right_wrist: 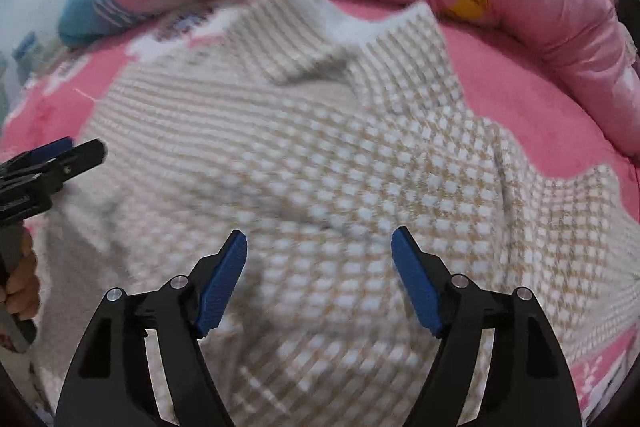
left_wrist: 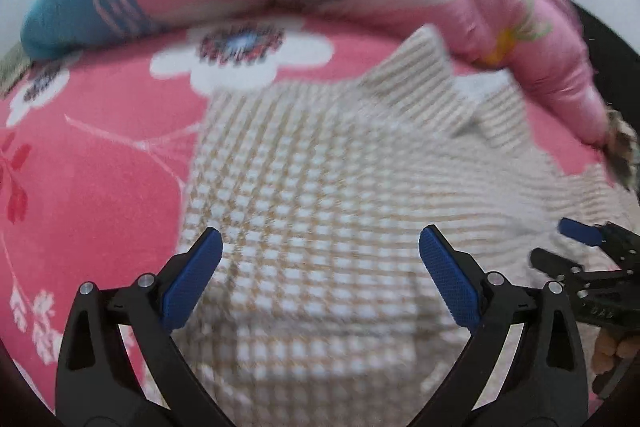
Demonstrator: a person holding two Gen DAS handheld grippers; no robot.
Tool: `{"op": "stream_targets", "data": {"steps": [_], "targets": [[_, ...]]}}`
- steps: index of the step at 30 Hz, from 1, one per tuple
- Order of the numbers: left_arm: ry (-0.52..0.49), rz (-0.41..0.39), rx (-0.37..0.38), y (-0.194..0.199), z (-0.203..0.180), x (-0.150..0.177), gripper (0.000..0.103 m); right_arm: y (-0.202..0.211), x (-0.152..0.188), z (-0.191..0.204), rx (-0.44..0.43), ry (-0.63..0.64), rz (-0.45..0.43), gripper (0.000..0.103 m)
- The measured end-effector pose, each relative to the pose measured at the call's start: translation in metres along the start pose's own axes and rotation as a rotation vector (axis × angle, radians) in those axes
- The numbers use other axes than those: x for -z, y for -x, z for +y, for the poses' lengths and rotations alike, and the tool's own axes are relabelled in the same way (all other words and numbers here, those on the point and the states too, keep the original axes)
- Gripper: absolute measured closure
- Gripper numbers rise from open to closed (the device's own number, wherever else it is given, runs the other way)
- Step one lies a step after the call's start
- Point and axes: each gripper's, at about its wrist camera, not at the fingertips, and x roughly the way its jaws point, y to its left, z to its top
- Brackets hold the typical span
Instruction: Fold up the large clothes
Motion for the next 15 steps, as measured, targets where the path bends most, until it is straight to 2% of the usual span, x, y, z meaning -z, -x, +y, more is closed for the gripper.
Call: {"op": "stream_targets", "data": {"steps": [2,4,5,6,7,8,9,11,15], "targets": [[-0.036,-0.014,0.027,0.013,-0.015,0.004,0.008,0.009,0.009,-0.001,0.006,-0.009,-0.002,0.028],[-0.083,0.009,0.045,0.013,-0.036,0.013,0.008,0.007,0.023,-0.008,0.018,-0.032,0.022,0.027],[-0.108,0.034,0.035,0.005,-0.045,0.019,0.008,0.004,0.029,-0.013,0.035,-0.036,0.037,0.021],[-0.124,0.061,0.016,-0.004,-0.052,0.025,0.008,-0.005,0.035,-0.018,0.052,-0.048,0.06,0.01],[-0.133,0.103,-0.007,-0.018,-0.056,0.032,0.008,-0.008,0.041,-0.023,0.049,-0.058,0.072,0.008],[-0.134,0.128,-0.023,-0.027,-0.058,0.036,0.008,-0.011,0.045,-0.024,0.045,-0.052,0.068,0.007],[-0.137,0.107,-0.035,-0.031,-0.058,0.041,0.007,-0.01,0.047,-0.021,0.052,-0.035,0.059,0.007],[-0.131,0.069,-0.027,-0.027,-0.056,0.044,0.007,-0.008,0.052,-0.018,0.069,-0.005,0.058,0.007],[-0.134,0.083,-0.006,-0.025,-0.054,0.045,0.007,-0.002,0.061,-0.021,0.058,-0.018,0.065,0.006]]}}
